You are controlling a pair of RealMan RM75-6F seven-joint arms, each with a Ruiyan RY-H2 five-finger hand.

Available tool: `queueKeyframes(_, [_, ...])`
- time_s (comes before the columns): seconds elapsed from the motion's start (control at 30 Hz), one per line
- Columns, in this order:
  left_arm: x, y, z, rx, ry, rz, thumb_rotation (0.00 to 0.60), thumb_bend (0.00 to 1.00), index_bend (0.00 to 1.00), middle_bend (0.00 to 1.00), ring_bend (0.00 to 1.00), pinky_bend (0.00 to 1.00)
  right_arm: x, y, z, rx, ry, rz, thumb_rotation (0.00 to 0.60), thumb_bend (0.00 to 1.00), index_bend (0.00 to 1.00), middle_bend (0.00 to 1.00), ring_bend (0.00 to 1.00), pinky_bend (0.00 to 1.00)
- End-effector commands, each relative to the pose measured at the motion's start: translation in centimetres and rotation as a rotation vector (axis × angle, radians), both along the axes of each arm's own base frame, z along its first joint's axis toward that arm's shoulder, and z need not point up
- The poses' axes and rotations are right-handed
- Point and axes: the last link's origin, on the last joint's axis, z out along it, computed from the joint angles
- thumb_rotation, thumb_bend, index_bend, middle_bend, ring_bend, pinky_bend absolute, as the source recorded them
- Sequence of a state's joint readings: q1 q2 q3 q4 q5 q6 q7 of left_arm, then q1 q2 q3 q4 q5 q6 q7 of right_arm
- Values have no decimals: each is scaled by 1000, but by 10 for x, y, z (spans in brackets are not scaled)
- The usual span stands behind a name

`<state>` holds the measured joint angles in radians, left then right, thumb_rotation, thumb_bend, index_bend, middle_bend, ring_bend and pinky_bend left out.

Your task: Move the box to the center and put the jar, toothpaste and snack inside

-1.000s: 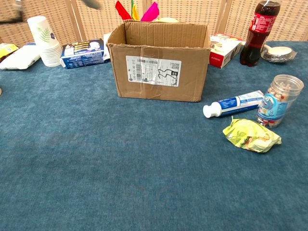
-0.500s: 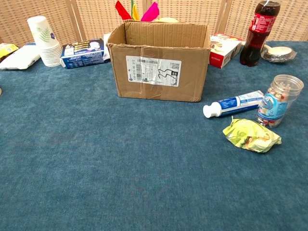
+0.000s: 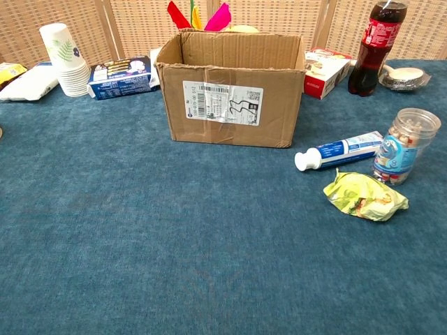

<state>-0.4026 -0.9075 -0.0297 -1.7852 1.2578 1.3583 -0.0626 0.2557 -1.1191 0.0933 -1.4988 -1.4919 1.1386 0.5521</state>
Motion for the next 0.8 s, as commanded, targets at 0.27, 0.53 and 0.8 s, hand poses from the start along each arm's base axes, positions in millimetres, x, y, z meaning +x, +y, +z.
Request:
queueKeyframes(0.27, [-31,-30,7,24,-121,-14,600,242,0,0,0,40,18,-29,-39,110,-25,11,600,0,0,0,0,35])
queueKeyframes(0.53, [-29,-28,5,-12,-131,-37,600,243,0,0,0,43,28,-41,-59,144,-35,8,600,0,0,0,0,84])
queueKeyframes(0.8, [-31,-30,8,-13,-139,-42,600,243,0,0,0,44,34,-51,-73,88,-64,-5,600,0,42,161,157,230])
